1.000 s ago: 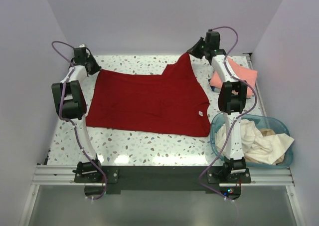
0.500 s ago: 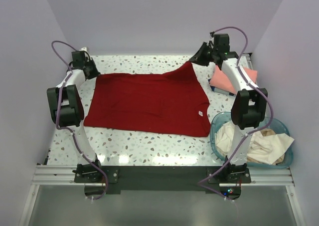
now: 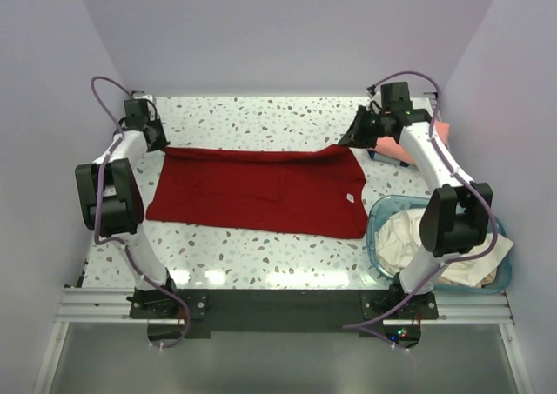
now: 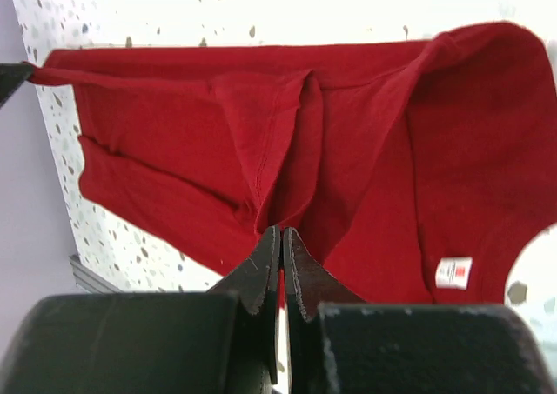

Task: Fold and stack the t-shirts
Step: Fold the tshirt

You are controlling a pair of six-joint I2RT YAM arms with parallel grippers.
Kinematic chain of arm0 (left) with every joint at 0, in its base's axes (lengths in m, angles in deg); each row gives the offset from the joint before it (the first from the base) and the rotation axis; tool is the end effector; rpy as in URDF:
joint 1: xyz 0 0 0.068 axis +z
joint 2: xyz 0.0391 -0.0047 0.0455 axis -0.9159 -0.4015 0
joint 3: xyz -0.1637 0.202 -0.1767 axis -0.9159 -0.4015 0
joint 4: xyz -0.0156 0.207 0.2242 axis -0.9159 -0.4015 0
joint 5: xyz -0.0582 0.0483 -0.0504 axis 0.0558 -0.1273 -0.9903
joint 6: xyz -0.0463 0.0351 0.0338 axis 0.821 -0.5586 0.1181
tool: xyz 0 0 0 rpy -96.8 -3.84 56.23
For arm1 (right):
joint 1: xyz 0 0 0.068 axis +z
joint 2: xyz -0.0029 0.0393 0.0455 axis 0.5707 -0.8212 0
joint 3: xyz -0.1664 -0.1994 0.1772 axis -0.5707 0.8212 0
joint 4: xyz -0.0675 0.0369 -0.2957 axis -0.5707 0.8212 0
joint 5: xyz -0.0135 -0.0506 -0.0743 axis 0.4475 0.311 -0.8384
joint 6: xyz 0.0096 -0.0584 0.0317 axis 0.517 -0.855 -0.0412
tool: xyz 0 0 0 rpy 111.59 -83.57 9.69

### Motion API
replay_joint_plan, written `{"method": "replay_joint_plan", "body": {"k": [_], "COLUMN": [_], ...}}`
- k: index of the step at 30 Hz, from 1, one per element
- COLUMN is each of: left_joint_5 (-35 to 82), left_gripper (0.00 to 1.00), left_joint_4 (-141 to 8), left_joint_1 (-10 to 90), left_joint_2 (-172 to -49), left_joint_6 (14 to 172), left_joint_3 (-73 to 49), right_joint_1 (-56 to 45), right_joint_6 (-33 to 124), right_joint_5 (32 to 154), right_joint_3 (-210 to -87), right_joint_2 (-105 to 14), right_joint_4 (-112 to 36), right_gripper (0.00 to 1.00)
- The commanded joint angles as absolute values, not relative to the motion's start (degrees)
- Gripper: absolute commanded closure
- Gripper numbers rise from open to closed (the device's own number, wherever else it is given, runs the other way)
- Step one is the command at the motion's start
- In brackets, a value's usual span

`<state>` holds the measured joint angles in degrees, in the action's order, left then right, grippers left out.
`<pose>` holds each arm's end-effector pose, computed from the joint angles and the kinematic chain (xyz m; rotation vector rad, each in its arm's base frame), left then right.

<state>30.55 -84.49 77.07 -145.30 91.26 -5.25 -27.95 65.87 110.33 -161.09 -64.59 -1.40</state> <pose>0.4848 0.0907 0.2092 -0.4070 2.3568 -0.0157 0.4449 0.0761 0.3224 0.2323 2.4656 0.7841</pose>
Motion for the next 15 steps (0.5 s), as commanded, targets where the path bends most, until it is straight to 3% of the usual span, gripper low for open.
{"method": "replay_joint_plan", "body": {"k": [1,15], "left_joint_5": [36.06,38.97], "left_gripper": [1.00,1.00], "left_joint_4": [-83.51,-83.42], "left_joint_1": [77.05,77.05], "left_joint_2": [-140.12,-135.63], "left_joint_6": [88.66,88.92], "left_joint_3": [-8.13,-15.17], "right_joint_1": [-27.85,-27.24], "right_joint_6": [63.45,63.01], "right_joint_5": [111.24,110.71], "right_joint_3": [-158.67,-147.42], "right_joint_2": [-58.68,-49.53], "right_joint_4": [2.67,7.69], "right_gripper": [1.00,1.00]}}
